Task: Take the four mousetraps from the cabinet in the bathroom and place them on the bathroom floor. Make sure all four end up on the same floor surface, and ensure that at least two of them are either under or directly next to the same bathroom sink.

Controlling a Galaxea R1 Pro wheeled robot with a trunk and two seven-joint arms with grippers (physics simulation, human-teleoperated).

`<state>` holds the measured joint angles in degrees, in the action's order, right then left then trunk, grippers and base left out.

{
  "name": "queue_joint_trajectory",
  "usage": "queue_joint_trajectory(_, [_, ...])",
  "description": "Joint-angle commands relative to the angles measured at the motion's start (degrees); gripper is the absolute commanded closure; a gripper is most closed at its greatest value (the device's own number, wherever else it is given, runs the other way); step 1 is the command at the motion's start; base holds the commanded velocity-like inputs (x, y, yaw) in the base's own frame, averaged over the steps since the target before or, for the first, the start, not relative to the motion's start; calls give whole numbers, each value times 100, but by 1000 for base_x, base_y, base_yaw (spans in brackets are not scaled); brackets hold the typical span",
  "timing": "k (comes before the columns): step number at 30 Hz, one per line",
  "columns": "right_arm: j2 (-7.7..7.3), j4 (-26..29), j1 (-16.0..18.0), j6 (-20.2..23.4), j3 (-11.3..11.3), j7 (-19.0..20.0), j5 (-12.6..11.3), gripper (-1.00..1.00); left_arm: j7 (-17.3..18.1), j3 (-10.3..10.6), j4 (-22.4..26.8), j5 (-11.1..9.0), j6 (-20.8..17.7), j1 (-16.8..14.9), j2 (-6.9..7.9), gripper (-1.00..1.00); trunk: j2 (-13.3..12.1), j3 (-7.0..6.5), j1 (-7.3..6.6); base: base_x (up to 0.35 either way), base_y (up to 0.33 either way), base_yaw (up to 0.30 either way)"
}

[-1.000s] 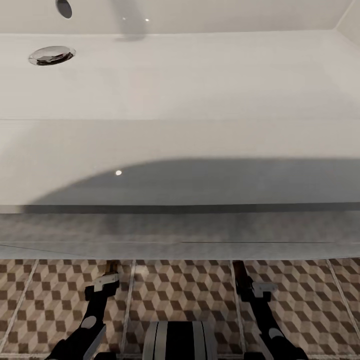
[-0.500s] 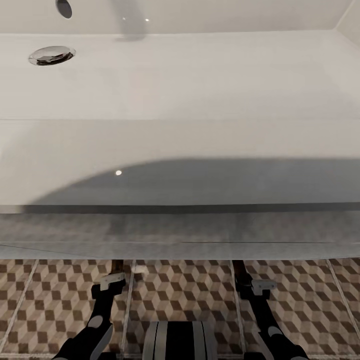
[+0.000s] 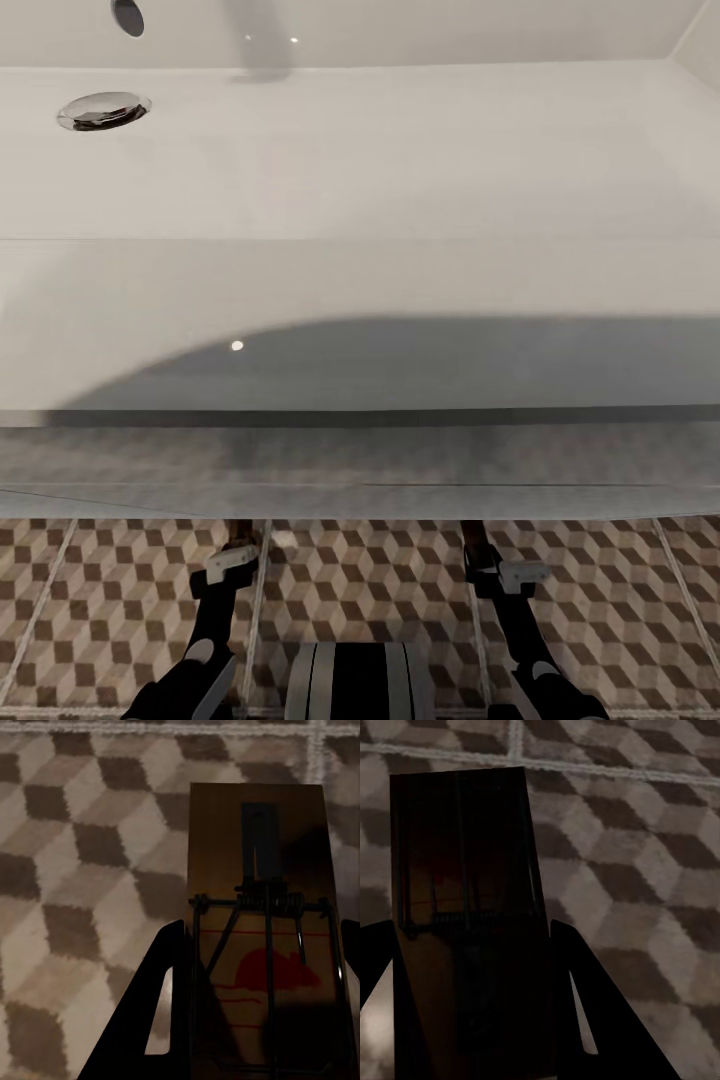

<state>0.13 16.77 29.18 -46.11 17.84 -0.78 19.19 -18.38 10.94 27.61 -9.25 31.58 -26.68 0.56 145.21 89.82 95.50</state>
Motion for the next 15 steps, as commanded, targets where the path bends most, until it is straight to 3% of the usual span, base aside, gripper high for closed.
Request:
queue_joint_trajectory(1, [2,-3,3,-20,35,16,35,100,-41,47,-2,-49,23,-4,6,100,1,3,-1,0,0,0])
queue_joint_trajectory(15, [13,83,8,-30,35,16,29,100,14,32,73,-59,205,-4,72,100,1,3,-1,0,0,0])
